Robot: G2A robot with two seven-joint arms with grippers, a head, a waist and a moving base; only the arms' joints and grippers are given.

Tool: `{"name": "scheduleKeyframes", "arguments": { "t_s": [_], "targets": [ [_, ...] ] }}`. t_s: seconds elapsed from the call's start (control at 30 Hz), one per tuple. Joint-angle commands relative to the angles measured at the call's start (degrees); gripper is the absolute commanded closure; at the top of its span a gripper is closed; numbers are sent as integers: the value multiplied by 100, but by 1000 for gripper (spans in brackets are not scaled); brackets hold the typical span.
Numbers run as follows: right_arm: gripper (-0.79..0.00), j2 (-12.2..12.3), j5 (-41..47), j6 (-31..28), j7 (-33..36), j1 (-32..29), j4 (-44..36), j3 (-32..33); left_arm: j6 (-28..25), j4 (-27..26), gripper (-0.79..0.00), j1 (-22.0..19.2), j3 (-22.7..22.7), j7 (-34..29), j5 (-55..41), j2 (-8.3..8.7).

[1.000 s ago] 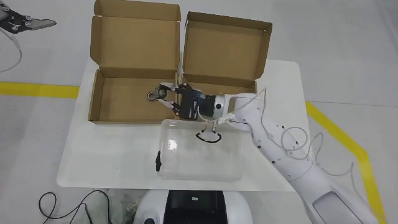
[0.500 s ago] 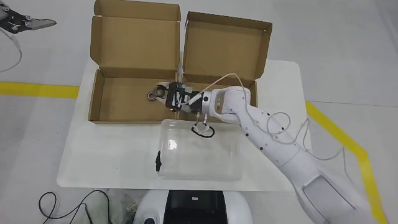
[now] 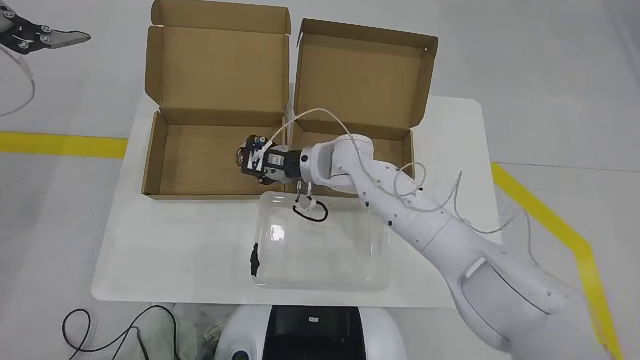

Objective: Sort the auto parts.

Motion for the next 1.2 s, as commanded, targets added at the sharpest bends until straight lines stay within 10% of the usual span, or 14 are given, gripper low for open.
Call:
{"name": "scheduleKeyframes", "arguments": {
  "t_s": [0.0, 0.77, 1.17],
  "targets": [
    [0, -100, 24, 6, 20, 71, 199, -68, 0, 0, -785, 0, 0, 0, 0, 0],
    [0, -1171, 216, 182, 571, 660, 2238, -445, 0, 0, -785, 0, 0, 0, 0, 0],
    [-332, -1478, 144, 57, 372, 819, 2894, -453, 0, 0, -785, 0, 0, 0, 0, 0]
  ]
}}
